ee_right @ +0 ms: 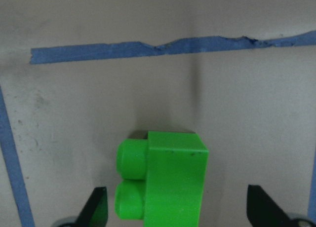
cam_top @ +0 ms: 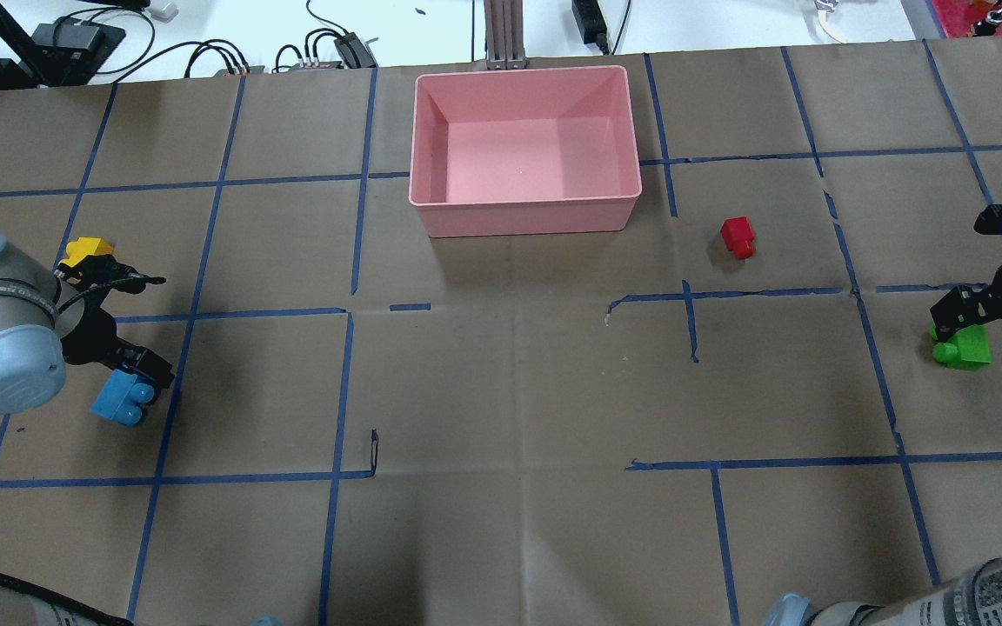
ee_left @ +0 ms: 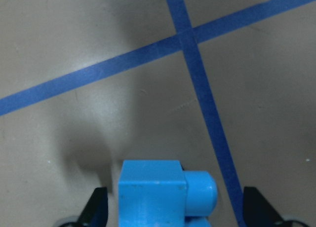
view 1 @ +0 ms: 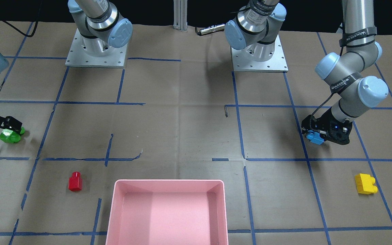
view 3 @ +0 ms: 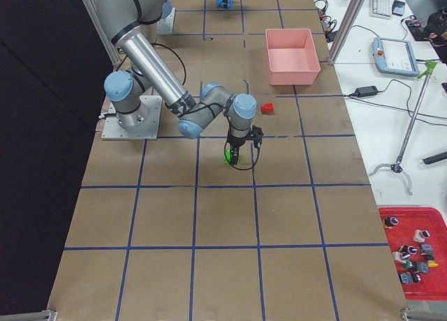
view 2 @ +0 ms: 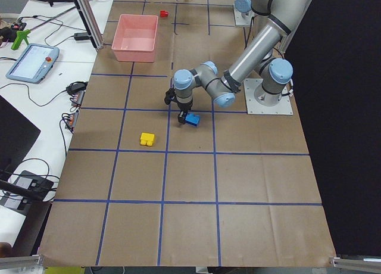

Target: Put all blocks into box

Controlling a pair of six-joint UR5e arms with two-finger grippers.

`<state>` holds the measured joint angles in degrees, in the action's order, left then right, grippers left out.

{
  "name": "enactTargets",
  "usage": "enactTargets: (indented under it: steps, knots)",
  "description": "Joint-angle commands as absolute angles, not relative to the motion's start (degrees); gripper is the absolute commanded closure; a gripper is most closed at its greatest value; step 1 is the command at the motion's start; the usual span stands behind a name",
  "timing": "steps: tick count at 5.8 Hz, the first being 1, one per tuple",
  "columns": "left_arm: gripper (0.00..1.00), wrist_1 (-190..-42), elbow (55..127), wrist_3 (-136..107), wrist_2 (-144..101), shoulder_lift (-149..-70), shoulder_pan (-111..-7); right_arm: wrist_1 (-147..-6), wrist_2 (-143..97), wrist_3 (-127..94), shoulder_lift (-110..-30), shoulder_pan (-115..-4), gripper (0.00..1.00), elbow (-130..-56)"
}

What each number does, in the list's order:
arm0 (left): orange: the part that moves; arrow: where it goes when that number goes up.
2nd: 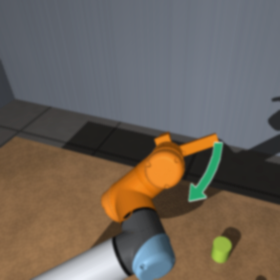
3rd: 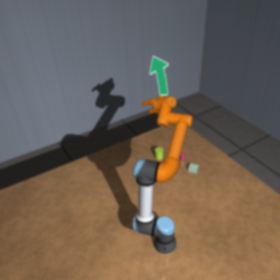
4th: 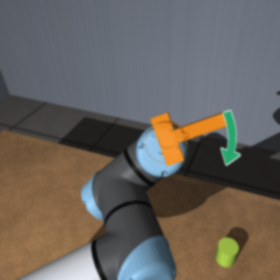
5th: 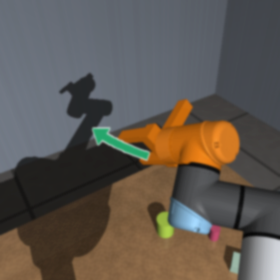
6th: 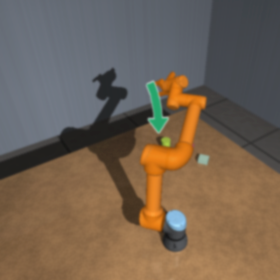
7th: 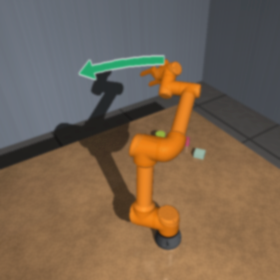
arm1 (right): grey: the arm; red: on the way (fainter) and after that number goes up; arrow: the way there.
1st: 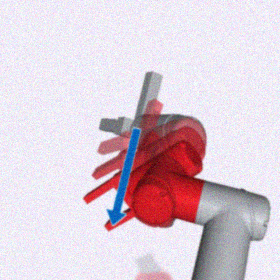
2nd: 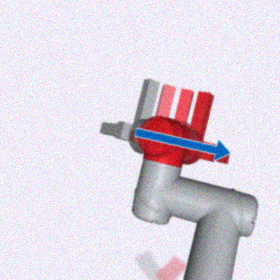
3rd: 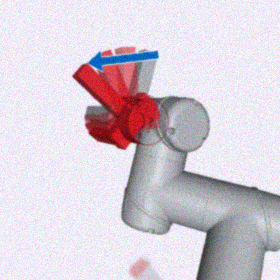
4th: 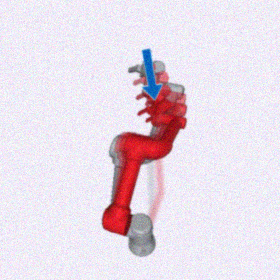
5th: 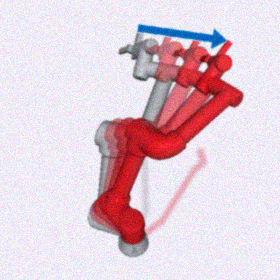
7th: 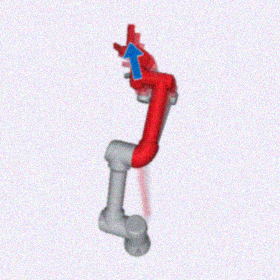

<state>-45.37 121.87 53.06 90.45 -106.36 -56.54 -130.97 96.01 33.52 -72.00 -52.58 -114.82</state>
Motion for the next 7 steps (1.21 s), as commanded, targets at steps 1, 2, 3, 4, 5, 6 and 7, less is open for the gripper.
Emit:
enactTargets:
  steps: [1, 2, 3, 4, 5, 6, 7]
  knots:
    - [0.16, -45.4, 122.5, 53.2, 90.5, -106.4, -56.4, -131.0, 93.3, 33.6, -71.0, -52.6, 0.01, -114.6]
    - [0.2, -45.4, 122.6, 53.2, 90.7, -106.1, -56.4, -131.2, 93.3, 33.6, -70.1, -52.6, 0.01, -114.4]
    - [0.21, -45.4, 122.7, 53.2, 90.8, -106.1, -56.3, -132.3, 93.5, 33.8, -69.4, -52.6, 0.01, -114.4]
    - [0.21, -45.5, 122.7, 53.3, 90.8, -106.0, -56.3, -132.3, 93.9, 33.9, -69.3, -52.6, 0.01, -114.5]
    - [0.26, -45.6, 122.7, 53.5, 90.8, -106.0, -56.3, -132.3, 94.1, 33.5, -69.7, -52.6, 0.04, -114.8]
    - [0.4, -45.7, 122.8, 53.5, 90.9, -106.0, -56.3, -131.7, 94.2, 33.2, -69.9, -52.6, 0.23, -115.0]
    - [0.54, -45.8, 122.7, 53.5, 91.0, -106.0, -56.3, -131.3, 94.5, 33.3, -70.0, -52.6, 0.45, -115.0]
